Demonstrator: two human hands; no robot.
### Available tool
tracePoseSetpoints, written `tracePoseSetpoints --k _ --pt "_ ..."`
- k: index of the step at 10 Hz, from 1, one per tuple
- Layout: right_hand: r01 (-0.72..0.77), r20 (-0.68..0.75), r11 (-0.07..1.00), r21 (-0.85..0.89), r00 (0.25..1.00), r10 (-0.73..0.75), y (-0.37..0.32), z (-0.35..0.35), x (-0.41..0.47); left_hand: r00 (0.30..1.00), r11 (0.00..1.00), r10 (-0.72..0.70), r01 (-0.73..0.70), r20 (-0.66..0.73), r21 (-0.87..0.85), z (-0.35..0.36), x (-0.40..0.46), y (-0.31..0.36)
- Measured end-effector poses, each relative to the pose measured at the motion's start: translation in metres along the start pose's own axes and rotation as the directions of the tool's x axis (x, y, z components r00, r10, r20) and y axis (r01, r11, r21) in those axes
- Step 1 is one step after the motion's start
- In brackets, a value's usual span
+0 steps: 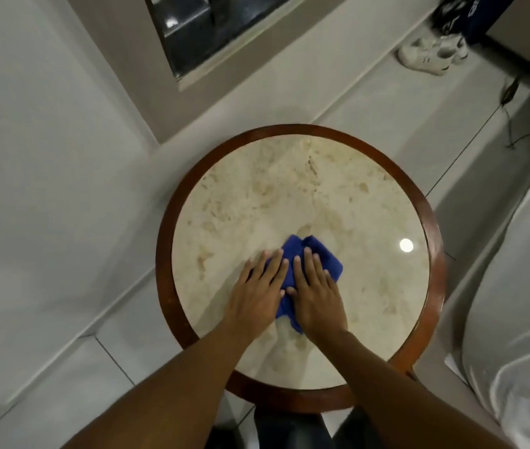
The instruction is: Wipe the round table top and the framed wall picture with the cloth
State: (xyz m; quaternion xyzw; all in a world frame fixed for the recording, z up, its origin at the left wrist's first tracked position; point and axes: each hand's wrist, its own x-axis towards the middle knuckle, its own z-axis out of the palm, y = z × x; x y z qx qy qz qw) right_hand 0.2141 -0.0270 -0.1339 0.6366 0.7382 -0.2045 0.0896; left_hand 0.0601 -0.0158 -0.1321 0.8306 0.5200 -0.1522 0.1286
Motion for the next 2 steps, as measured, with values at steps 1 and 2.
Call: tracePoseSetpoints --k 1,2 --pt "-0.011 0.138 1.000 -0.017 0.990 0.013 -0.001 -0.027 0.010 0.993 1.000 0.006 -0.005 0.117 -0.010 -0.026 0.007 0.000" --pt "0.065 0.229 0.998 -0.010 0.972 -0.061 -0.007 -0.096 0.008 0.992 0.999 -0.008 0.012 0.124 -0.036 -0.087 -0.012 0.000"
